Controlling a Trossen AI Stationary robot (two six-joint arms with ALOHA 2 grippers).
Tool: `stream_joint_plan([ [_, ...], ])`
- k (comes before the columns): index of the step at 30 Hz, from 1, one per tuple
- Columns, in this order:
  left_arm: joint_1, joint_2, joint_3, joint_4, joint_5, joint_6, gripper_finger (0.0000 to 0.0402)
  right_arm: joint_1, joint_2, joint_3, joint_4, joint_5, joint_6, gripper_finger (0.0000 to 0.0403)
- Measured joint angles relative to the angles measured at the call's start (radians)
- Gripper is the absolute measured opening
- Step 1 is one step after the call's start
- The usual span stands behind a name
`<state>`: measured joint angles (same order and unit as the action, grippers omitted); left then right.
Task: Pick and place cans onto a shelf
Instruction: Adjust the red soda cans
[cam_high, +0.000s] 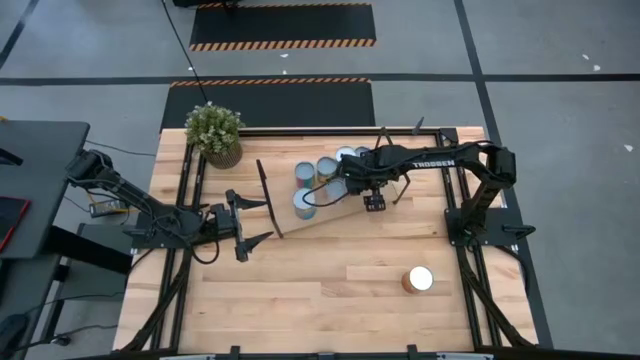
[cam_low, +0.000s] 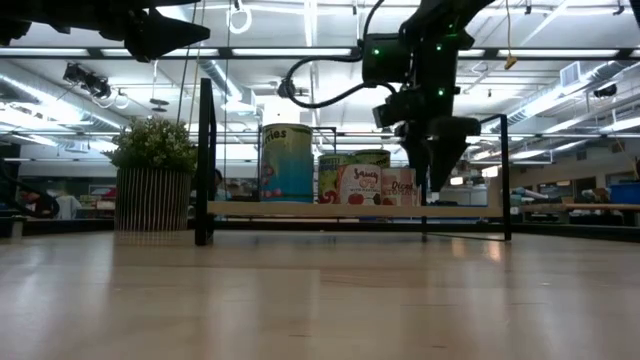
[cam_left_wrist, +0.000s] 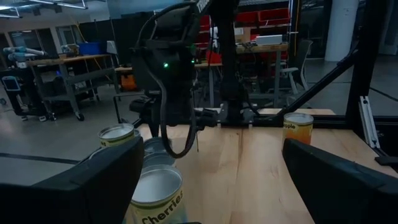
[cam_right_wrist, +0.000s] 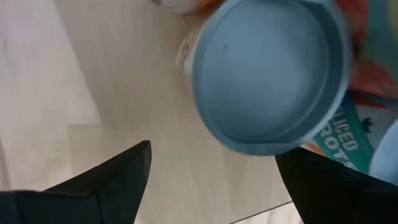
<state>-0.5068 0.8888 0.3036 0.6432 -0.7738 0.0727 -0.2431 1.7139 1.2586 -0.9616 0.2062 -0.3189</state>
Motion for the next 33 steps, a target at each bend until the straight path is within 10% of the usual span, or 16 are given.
stream_joint_plan([
  [33, 0.000, 0.000, 0.000, 0.000, 0.000, -0.001, 0.0389, 0.059, 0.053, 0.000, 0.216, -0.125, 0.086, 0.0349],
])
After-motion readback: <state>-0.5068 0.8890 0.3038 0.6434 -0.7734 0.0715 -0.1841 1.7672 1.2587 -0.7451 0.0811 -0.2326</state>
